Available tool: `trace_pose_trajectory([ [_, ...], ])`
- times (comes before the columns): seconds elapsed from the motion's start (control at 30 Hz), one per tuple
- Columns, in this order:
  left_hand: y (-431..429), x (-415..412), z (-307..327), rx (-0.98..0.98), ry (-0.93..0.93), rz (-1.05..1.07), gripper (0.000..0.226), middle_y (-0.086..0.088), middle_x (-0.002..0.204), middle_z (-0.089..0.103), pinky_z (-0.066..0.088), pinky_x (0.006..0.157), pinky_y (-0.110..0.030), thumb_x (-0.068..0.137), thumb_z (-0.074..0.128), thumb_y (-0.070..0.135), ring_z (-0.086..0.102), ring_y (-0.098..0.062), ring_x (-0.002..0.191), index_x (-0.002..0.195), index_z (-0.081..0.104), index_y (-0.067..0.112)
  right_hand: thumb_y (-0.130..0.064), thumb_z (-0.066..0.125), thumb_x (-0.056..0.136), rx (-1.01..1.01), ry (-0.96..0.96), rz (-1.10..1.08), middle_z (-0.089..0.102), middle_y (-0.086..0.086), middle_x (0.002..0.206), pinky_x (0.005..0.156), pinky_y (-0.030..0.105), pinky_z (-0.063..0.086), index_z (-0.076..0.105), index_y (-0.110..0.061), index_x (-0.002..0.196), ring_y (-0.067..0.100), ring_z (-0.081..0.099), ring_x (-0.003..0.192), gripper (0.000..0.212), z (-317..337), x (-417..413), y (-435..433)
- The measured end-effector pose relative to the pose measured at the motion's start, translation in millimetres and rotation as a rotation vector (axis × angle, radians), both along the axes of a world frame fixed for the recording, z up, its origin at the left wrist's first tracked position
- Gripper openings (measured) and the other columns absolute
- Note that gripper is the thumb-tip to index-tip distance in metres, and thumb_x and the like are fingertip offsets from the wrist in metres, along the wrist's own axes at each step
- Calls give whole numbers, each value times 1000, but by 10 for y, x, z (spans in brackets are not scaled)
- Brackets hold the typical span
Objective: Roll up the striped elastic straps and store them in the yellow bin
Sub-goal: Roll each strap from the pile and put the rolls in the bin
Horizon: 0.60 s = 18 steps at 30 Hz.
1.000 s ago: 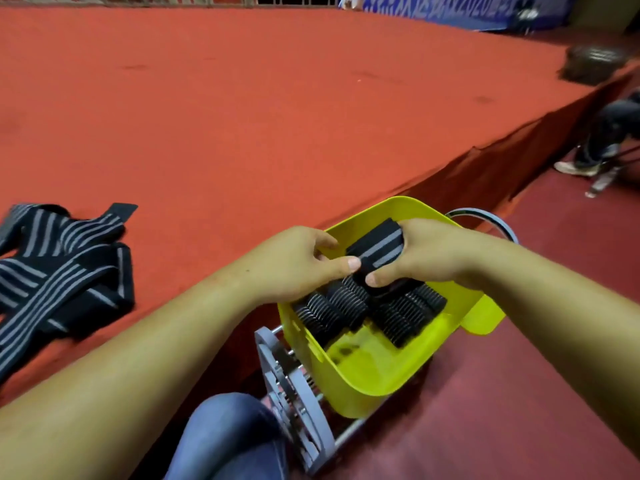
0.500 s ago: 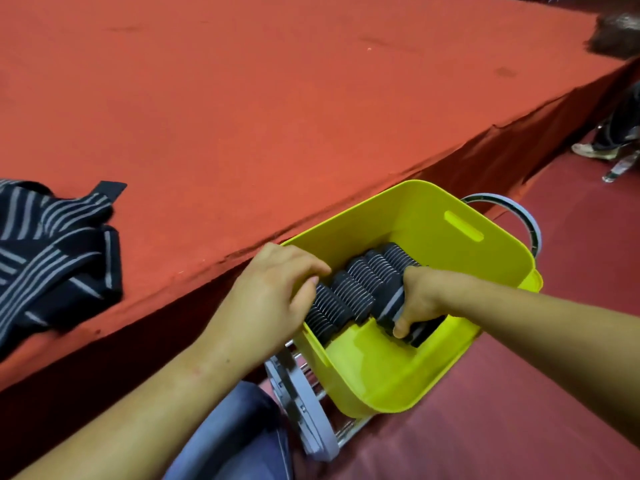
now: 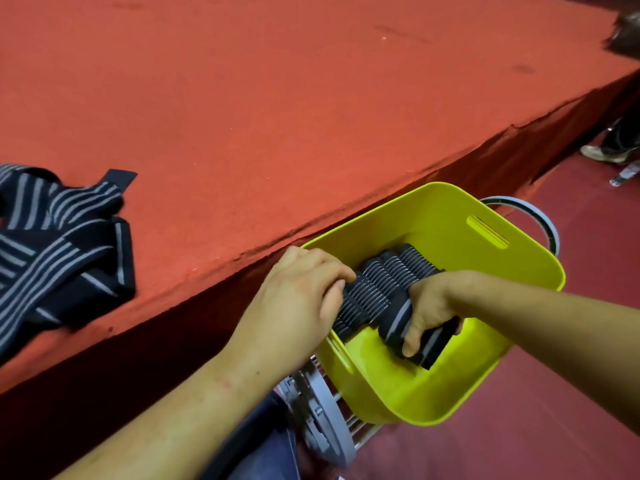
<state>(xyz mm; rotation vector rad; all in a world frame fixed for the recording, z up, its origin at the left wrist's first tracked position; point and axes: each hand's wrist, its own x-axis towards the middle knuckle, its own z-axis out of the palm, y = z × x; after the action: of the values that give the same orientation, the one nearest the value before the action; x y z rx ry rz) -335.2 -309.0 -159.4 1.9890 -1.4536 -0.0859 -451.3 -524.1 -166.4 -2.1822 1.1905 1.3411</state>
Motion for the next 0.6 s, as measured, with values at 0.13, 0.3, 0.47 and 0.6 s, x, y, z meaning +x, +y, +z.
trace_pose_trajectory([
  [0.13, -3, 7, 3, 6, 0, 3, 22, 17, 113, 63, 36, 101, -19, 103, 53, 27, 46, -5, 109, 117, 70, 28, -42, 98, 67, -58, -71, -54, 71, 8, 120, 75, 38, 64, 66, -7, 123, 27, 72, 105, 74, -64, 5, 83],
  [0.3, -9, -34, 28, 16, -12, -2, 20, 18, 113, 62, 39, 102, -22, 104, 54, 27, 47, -5, 110, 116, 69, 29, -62, 91, 67, -289, -93, 101, 58, 2, 112, 85, 34, 54, 55, -11, 135, 23, 61, 105, 92, -96, -18, 203],
  [0.47, -8, -31, 45, 8, -3, 8, 20, 16, 112, 62, 41, 101, -26, 104, 53, 27, 48, -7, 110, 116, 69, 28, -70, 90, 64, -360, -63, 115, 44, 11, 146, 99, 43, 54, 35, -9, 154, 31, 56, 134, 122, -170, -38, 238],
  [0.6, 1, -46, 41, 13, -14, 1, 20, 16, 114, 61, 41, 101, -27, 104, 53, 28, 47, -6, 110, 117, 68, 28, -71, 85, 70, -296, -55, 115, 38, 20, 156, 111, 41, 51, 19, 0, 161, 33, 53, 139, 133, -181, -5, 296],
])
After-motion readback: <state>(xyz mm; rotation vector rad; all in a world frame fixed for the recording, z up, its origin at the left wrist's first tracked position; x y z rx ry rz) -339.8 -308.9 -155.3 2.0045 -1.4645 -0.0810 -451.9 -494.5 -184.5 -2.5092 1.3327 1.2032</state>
